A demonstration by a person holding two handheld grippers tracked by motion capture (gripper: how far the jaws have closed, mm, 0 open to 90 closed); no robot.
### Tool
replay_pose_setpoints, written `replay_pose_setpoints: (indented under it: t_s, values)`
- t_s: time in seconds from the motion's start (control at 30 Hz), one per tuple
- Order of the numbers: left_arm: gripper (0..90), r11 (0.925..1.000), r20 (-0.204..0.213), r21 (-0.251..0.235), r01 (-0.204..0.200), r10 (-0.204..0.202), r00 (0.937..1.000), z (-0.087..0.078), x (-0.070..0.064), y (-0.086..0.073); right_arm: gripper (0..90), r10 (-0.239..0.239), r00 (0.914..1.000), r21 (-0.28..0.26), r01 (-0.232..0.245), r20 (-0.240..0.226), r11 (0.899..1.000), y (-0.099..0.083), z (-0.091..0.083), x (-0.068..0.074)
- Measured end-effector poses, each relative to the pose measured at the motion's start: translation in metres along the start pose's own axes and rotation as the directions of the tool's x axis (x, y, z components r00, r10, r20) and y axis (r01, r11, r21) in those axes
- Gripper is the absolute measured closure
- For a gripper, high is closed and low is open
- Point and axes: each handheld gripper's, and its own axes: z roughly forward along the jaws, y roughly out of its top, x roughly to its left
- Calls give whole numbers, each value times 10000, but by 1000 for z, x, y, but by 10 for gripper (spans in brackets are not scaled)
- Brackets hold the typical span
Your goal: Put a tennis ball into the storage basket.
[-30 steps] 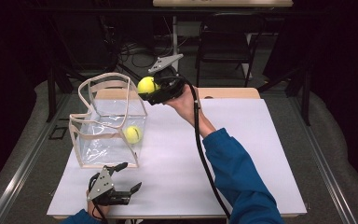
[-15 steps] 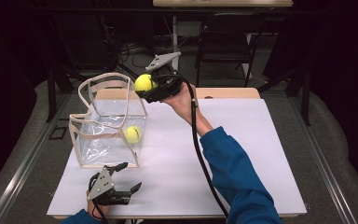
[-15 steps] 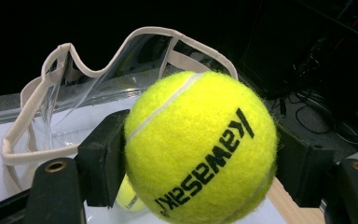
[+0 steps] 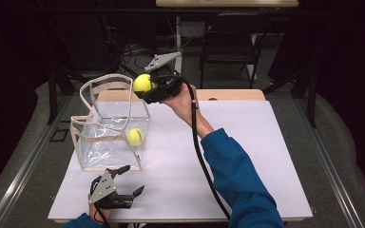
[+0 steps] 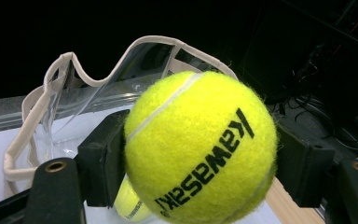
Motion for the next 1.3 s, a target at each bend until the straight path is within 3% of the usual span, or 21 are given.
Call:
replay_pose_setpoints:
  t_s: [1.3]
  values:
    - [160, 10000, 27, -38, 38, -38, 10000, 0, 1, 0, 267, -182, 9998, -437, 181, -19, 9989, 11, 15, 14]
